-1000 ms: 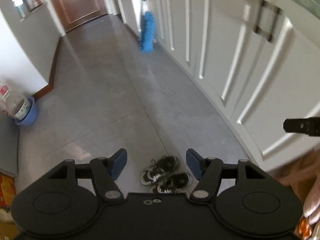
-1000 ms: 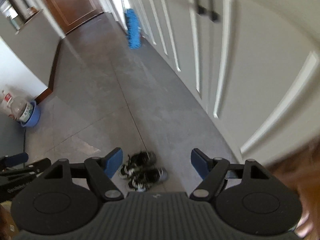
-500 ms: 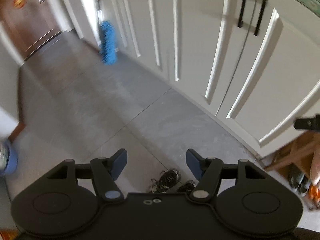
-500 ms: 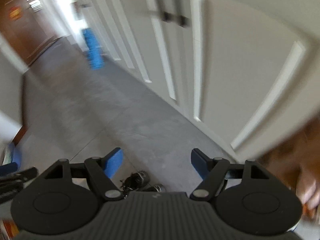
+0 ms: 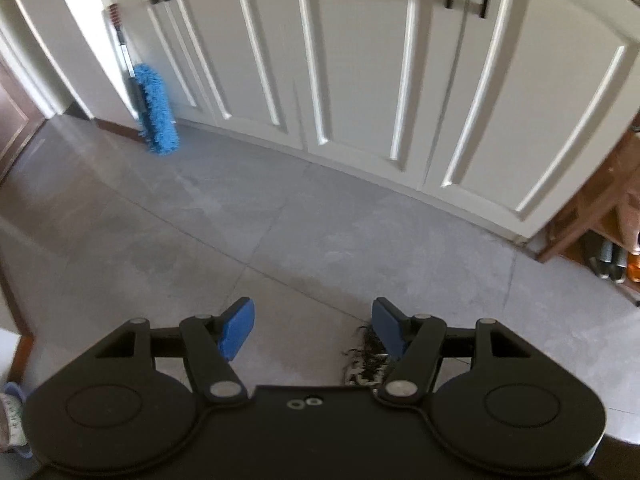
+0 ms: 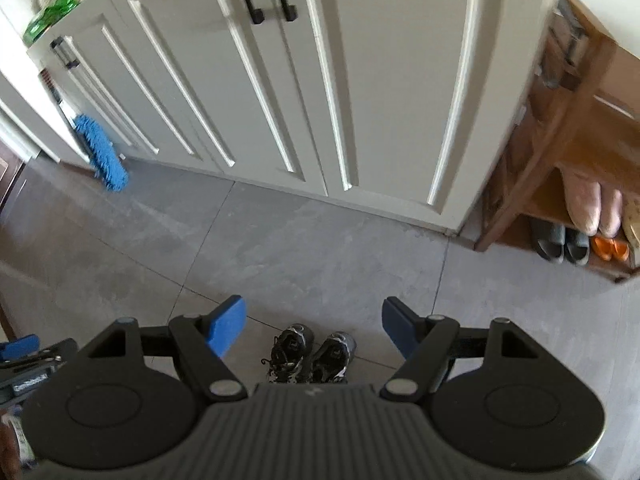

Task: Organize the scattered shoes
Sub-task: 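Turn and move the right tool to the black-and-white sneakers on the floor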

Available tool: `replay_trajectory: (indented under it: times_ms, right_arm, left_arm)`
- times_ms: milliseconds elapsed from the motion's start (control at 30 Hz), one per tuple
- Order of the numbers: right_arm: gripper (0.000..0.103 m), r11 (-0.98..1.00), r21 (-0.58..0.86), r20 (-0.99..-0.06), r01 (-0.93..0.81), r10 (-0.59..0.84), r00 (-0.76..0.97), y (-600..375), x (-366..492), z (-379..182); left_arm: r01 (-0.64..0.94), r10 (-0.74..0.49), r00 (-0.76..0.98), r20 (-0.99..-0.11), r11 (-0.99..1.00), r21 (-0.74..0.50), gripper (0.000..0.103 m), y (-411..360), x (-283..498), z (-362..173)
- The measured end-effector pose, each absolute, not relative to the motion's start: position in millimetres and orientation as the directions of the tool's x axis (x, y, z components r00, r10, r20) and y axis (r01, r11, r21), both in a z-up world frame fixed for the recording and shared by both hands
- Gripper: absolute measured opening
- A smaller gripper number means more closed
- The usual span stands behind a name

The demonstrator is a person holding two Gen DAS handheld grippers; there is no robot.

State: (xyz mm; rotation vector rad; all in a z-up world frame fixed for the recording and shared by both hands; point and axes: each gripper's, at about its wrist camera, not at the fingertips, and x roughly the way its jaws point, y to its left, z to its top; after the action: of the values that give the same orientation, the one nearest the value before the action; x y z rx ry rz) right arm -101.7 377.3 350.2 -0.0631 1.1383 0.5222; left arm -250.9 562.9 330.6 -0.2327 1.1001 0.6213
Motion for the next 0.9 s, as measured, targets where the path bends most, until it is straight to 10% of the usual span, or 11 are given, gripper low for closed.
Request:
replay_trajectory:
  times_ms: [900]
  right_arm:
    - [0.08,0.851,0.235,-0.9,-0.47,0.373,0.225,342.6,-55.1,322.4]
  left_arm:
    - [-0.592,0.349,0.242,-0.905,0.793,0.147,0.065,548.8,-207.4,325.3]
